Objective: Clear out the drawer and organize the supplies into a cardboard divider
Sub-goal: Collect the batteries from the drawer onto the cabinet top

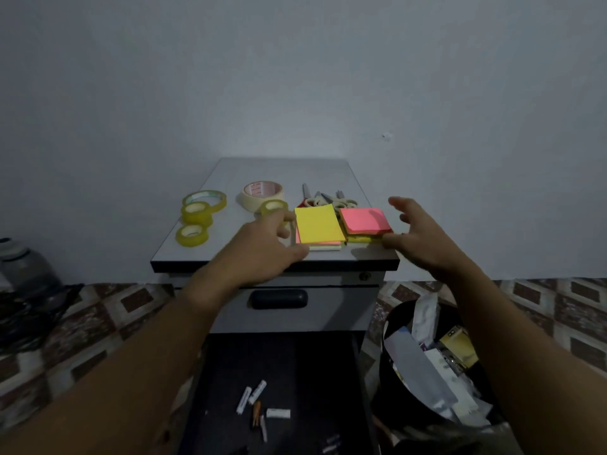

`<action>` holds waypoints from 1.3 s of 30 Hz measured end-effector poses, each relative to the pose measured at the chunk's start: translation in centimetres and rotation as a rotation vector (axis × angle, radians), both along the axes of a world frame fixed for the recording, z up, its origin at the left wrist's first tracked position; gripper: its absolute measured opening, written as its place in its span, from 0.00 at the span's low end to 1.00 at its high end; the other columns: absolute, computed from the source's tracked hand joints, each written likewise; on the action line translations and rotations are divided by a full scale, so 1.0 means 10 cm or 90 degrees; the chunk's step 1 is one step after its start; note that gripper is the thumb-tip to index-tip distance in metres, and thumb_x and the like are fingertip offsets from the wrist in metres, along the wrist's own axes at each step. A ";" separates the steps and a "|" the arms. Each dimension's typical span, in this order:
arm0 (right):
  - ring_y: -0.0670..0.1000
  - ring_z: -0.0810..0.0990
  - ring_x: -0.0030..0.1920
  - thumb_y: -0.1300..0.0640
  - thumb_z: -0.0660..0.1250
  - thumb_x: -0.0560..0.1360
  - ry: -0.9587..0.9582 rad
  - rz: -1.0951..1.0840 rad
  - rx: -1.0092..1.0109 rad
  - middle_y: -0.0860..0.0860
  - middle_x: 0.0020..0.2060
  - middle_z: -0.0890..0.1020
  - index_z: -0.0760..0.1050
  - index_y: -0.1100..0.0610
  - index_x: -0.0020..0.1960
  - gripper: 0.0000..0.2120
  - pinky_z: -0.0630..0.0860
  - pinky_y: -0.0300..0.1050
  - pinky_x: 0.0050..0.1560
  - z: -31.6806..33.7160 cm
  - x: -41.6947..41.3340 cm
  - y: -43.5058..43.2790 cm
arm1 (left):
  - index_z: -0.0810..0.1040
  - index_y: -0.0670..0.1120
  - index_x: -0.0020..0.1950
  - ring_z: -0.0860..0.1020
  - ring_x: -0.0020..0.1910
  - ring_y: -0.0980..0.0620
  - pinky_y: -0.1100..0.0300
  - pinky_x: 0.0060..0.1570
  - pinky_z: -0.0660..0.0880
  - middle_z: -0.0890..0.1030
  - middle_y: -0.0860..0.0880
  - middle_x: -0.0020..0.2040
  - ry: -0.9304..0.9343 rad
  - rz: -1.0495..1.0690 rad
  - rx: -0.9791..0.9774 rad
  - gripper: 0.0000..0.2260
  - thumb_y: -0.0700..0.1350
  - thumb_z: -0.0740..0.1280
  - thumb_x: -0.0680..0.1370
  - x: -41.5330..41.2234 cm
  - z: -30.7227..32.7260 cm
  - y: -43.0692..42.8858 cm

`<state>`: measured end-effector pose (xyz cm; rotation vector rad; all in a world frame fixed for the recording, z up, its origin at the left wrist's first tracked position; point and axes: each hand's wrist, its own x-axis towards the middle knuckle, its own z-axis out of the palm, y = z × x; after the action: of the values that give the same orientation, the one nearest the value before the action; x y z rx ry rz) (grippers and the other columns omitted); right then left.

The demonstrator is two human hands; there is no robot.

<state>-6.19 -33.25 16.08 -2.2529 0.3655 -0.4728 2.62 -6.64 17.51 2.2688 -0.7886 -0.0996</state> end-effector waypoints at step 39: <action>0.55 0.64 0.63 0.40 0.73 0.66 0.396 0.141 -0.086 0.51 0.64 0.67 0.65 0.49 0.73 0.39 0.66 0.47 0.64 -3.11 -0.15 1.84 | 0.61 0.59 0.78 0.62 0.72 0.48 0.55 0.72 0.63 0.60 0.49 0.71 0.270 -0.010 0.233 0.40 0.50 0.76 0.70 -0.05 -3.20 0.81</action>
<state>-7.70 -14.83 -15.02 -2.5004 0.3932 0.3437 2.14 1.49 -14.48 2.4516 -0.5945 -0.7600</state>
